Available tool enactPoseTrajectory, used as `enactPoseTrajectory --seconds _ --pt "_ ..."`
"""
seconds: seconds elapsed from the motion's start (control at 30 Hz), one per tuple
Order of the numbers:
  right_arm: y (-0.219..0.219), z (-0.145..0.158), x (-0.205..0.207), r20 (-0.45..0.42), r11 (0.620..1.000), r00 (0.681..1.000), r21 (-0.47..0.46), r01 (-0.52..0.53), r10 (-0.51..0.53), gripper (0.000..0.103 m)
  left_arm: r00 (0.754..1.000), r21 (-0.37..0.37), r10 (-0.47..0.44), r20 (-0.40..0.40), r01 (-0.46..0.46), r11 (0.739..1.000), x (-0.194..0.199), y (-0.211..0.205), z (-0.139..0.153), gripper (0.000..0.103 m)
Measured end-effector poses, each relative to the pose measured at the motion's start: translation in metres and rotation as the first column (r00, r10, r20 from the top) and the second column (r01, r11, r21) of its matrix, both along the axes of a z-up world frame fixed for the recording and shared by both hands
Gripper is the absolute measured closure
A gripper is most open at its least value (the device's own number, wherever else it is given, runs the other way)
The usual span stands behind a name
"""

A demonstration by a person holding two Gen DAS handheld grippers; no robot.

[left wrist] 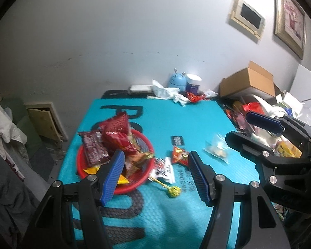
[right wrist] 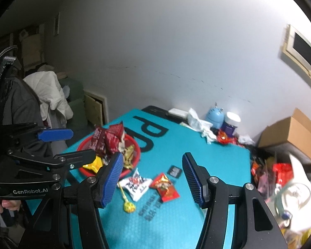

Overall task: Organize snacks
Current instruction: 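Withdraw both tools from the basket toward the remaining snacks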

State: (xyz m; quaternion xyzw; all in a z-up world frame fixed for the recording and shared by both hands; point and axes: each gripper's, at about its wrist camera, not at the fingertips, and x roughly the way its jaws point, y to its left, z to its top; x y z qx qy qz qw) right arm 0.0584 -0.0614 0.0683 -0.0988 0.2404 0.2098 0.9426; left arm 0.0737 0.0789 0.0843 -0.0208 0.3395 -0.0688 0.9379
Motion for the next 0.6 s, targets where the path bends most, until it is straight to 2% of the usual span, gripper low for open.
enactPoseTrajectory --seconds 0.3,0.6 --pt "-0.030 -0.023 -0.014 -0.066 0.998 0.997 0.032 0.048 -0.046 0.044 0.996 -0.019 -0.066 -0.061 0.065 0.998 -0.005 -0.029 -0.024 0.040" --pt "-0.047 -0.054 -0.015 -0.145 0.997 0.988 0.044 0.066 -0.059 0.044 0.986 -0.028 -0.088 -0.140 0.085 0.996 -0.003 -0.047 -0.057 0.040"
